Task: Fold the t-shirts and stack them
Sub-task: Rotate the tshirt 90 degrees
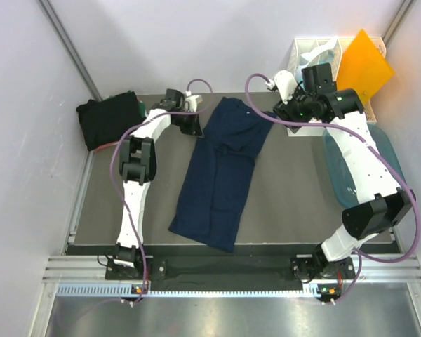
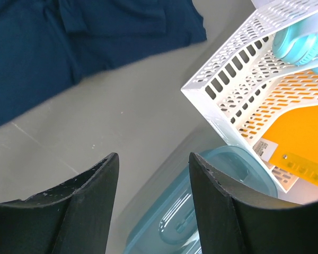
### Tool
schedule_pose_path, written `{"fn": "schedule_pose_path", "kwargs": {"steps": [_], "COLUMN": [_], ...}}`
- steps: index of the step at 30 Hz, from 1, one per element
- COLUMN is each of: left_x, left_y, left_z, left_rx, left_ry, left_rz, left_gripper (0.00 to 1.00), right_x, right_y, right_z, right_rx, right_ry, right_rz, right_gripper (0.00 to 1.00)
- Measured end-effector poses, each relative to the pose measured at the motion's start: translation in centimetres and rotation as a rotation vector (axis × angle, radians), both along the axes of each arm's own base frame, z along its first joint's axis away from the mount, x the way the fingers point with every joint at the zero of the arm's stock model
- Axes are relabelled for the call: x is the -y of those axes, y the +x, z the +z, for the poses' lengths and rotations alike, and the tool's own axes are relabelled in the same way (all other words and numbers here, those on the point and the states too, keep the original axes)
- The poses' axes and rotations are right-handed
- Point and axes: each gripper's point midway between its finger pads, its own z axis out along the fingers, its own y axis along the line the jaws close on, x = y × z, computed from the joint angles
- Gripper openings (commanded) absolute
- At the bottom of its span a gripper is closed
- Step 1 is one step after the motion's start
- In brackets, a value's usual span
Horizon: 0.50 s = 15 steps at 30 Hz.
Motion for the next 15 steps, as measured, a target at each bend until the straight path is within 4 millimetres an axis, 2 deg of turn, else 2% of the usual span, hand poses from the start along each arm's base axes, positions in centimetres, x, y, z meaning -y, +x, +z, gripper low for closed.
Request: {"fn": "schedule_pose_path", "kwargs": {"steps": [5, 9, 10, 11, 12, 14, 15], "left_x": [-5.3, -7.5, -7.7, -7.7, -7.5, -6.3, -5.4], "left_y": [2.2, 2.7, 2.7, 2.7, 2.6, 2.2, 2.0], "left_z": [0.1, 0.1, 0.1, 0.1, 0.1, 0.6, 1.5], "left_rx": [0.005, 0.005, 0.004, 0.004, 0.006, -0.002, 0.010], "left_ry": [0.000, 0.005, 0.004, 0.002, -0.001, -0.040, -0.061], "left_rz": [0.124, 0.169, 0.171, 0.170, 0.164, 0.136, 0.111], "left_gripper": [0.00, 0.01, 0.09, 0.25, 0.67, 0.97, 0.99], "right_x": [-0.3, -0.4, -0.5, -0.6, -0.8, -1.3, -1.6], "right_y": [-0.1, -0.1, -0.1, -0.2, -0.2, -0.2, -0.2], "right_z": [0.0, 0.0, 0.0, 0.0, -0.1, -0.4, -0.5], "right_rx": [-0.001, -0.001, -0.001, -0.002, -0.003, -0.010, -0.013], "right_ry": [0.002, 0.002, 0.002, 0.001, 0.001, -0.002, -0.003], "right_rz": [0.008, 0.011, 0.013, 0.016, 0.020, 0.034, 0.041], "right_gripper": [0.55, 0.55, 0.56, 0.58, 0.60, 0.69, 0.72]}}
